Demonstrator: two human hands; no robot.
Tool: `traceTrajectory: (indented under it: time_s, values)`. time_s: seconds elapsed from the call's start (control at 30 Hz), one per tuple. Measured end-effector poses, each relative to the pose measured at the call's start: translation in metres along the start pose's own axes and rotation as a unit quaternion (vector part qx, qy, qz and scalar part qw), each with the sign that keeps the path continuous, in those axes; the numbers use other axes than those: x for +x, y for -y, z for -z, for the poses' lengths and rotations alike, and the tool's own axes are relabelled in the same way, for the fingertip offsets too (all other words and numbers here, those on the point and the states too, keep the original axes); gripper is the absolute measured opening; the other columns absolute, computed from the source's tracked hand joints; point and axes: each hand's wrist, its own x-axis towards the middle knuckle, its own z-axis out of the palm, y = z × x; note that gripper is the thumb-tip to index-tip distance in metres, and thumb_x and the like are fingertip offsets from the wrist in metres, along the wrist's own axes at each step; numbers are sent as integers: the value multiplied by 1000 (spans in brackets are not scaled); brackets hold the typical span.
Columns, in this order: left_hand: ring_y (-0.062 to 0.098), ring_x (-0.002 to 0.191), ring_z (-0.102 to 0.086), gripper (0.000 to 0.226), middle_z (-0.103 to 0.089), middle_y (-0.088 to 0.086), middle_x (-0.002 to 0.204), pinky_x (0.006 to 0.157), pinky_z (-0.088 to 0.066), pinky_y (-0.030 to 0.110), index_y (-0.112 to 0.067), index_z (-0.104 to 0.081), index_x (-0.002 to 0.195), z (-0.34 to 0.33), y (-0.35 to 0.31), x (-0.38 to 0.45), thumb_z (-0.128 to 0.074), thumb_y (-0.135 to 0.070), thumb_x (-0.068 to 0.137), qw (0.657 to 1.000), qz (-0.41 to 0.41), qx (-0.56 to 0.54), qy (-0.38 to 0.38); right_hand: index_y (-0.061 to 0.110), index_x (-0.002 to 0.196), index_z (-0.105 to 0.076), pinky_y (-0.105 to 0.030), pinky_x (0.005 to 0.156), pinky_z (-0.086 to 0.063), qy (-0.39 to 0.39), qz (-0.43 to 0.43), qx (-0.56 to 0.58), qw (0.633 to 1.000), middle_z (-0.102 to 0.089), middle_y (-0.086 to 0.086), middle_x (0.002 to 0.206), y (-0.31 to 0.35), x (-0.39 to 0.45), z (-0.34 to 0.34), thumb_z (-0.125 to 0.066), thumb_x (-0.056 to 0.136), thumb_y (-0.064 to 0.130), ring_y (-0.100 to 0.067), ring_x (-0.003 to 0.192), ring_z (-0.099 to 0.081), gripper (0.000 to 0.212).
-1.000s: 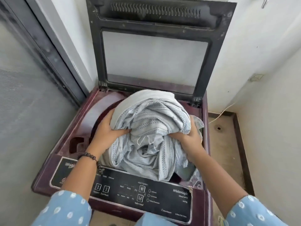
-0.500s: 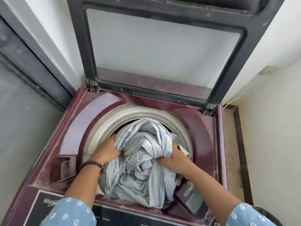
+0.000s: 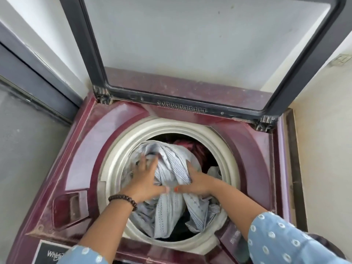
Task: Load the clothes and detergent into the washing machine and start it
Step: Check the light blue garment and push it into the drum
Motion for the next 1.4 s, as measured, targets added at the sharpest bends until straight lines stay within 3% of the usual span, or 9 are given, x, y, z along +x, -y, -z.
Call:
traceTrajectory:
  time_s: [0.17,0.33,0.57,0.63,0.77,0.93,1.1,1.23,1.4]
  values:
    - [42,150,-7,143,45,22,148,121,-20,50,-25,34,147,-11,11,24,-75,-69,66,977,69,112,170,30,152,22,-37,111,-35,-32,51,-84,995,-33,-17,155,-3,1,-2,-62,92,42,-31,136,-41,104]
    - [44,148,14,146,39,29,149,122,-13,52,-11,30,149,-14,10,53,-70,-78,64,964,125,163,169,36,152,19,-40,119,-24,-40,75,-100,991,-7,-11,164,-3,4,-3,-65,88,46,-28,149,-19,106]
    - [39,150,-10,96,0,18,164,122,-17,48,-8,6,157,-45,52,90,-55,-49,94,923,235,252,171,37,153,15,-37,121,-17,-31,95,-90,991,-3,-10,165,-7,10,-5,-64,89,48,-22,151,-9,103]
    - [36,147,-25,85,-15,19,162,117,-30,45,-5,-6,156,-43,59,98,-54,-40,96,893,205,347,201,34,155,11,-35,121,-17,-29,95,-92,991,-5,-9,164,-9,10,-4,-63,90,47,-21,151,-10,99]
    - [27,130,-53,41,-55,14,140,102,-45,34,2,-54,134,-20,39,84,-52,-21,100,920,192,296,172,31,156,6,-37,121,-16,-16,85,-106,991,-2,-7,165,-13,12,-1,-61,91,49,-20,152,-7,96]
    - [25,114,-63,36,-63,13,128,94,-50,32,-5,-60,127,2,13,73,-60,-18,94,916,147,298,225,33,156,4,-40,117,-28,-18,71,-157,985,3,-4,165,-10,8,-1,-66,88,47,-25,150,-17,99]
    - [22,82,-62,16,-62,5,86,71,-50,30,-12,-61,91,21,-36,40,-73,-19,82,916,33,351,192,31,156,2,-43,117,-30,-56,57,-227,971,5,-8,165,-4,-1,-2,-70,86,42,-30,149,-19,101]
    - [26,111,-62,52,-62,8,123,83,-51,36,-12,-50,134,11,-60,11,-69,-18,86,943,-37,317,95,30,156,3,-44,116,-31,-95,61,-239,964,5,-8,165,3,-17,-5,-71,86,39,-31,149,-16,102]
    - [27,148,-24,101,-17,6,163,111,-38,46,-23,-12,156,-10,-70,-30,-75,-46,81,958,-56,275,51,28,156,4,-50,117,-27,-134,82,-253,954,4,-9,165,7,-48,-23,-71,85,42,-30,151,-9,104]
